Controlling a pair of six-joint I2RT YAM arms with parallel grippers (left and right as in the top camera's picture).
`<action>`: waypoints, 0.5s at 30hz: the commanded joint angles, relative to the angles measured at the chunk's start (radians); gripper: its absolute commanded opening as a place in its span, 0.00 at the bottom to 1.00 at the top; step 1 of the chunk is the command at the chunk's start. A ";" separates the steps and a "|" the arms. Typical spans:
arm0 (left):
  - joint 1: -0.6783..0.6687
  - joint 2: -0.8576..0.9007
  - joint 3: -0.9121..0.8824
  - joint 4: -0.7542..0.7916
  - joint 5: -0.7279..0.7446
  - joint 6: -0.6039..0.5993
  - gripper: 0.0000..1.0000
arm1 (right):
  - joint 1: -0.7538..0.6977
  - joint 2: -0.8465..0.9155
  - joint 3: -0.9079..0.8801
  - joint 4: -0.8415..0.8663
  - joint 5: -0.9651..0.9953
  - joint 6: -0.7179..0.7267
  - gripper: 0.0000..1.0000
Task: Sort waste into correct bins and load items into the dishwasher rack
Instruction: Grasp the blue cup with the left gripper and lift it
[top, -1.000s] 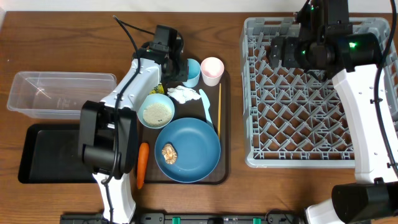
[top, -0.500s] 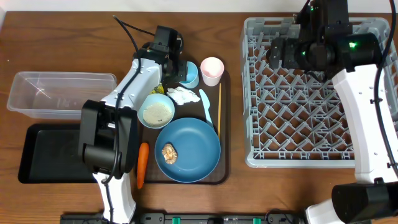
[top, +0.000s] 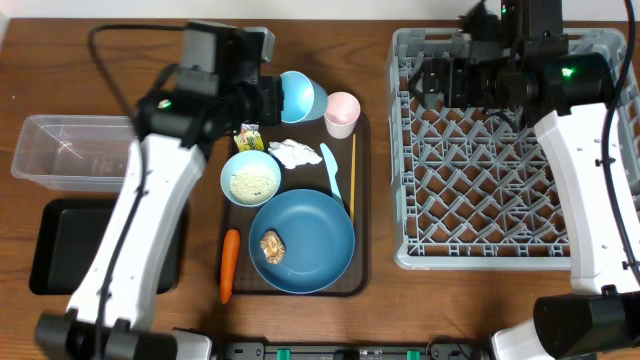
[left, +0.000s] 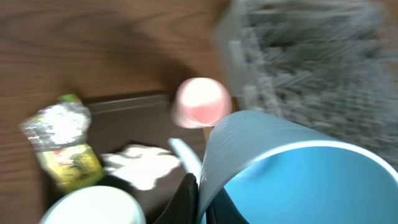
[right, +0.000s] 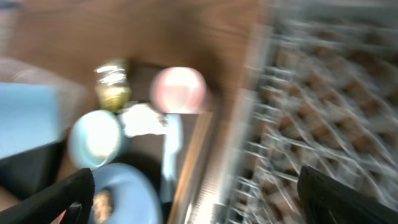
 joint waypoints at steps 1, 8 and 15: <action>0.065 -0.011 0.004 -0.008 0.341 -0.005 0.06 | -0.006 0.001 0.009 0.020 -0.439 -0.230 0.96; 0.182 -0.011 0.004 0.011 0.847 -0.005 0.06 | -0.006 0.001 0.009 0.025 -0.845 -0.547 0.98; 0.188 -0.011 0.004 0.060 1.060 -0.005 0.06 | 0.032 0.001 0.009 0.031 -1.005 -0.666 0.99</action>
